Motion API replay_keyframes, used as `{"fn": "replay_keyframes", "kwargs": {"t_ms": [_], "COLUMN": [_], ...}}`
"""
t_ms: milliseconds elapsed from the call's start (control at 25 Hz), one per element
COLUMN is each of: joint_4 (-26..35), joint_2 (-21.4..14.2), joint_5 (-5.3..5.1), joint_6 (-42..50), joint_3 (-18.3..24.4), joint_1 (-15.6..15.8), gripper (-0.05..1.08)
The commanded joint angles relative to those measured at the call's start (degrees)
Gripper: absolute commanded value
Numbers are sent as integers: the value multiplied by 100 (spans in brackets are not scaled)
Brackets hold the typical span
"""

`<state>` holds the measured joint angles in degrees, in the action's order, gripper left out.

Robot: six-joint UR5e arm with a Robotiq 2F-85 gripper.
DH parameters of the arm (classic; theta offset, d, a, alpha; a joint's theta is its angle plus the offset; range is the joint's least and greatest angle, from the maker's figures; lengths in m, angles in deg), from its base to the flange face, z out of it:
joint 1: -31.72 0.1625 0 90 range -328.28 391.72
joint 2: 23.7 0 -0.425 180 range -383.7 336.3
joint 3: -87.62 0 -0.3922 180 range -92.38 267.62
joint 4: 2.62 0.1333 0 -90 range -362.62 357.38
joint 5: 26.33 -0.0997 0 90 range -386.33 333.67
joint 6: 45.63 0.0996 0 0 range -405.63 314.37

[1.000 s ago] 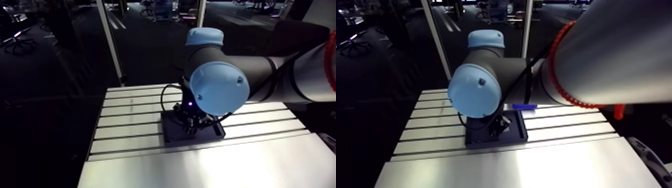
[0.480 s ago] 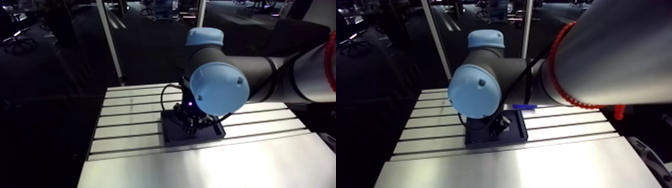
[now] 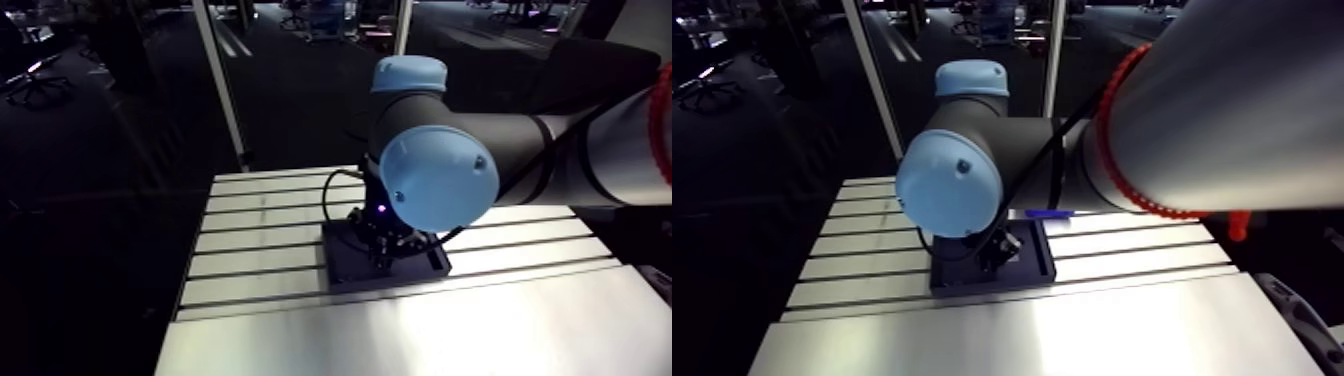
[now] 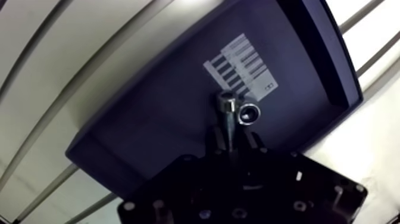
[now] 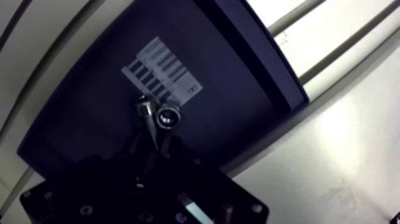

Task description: Pick up the M10 bolt from the tray and put it into the blue bin.

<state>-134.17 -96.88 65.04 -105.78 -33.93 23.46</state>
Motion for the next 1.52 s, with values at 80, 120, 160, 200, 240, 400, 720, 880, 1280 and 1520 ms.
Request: {"fn": "replay_keyframes", "kwargs": {"t_ms": [80, 120, 160, 200, 240, 400, 720, 880, 1280, 1520], "joint_4": [1, 1, 1, 1, 1, -8, -140, -280, -315, 36], "joint_2": [1, 1, 1, 1, 1, 1, -34, -69, -315, -684], "joint_5": [43, 43, 43, 52, 52, 43, 34, 25, 8, 25], "joint_6": [0, 0, 0, -9, -9, -18, -176, -193, -413, -1169], "joint_3": [-14, -14, -14, -14, -14, -14, -23, -23, -14, 91], "joint_1": [0, 0, 0, 0, 0, 0, 0, 9, 26, 44], "gripper": [75, 75, 75, 75, 75, 77, 85, 87, 94, 101]}}
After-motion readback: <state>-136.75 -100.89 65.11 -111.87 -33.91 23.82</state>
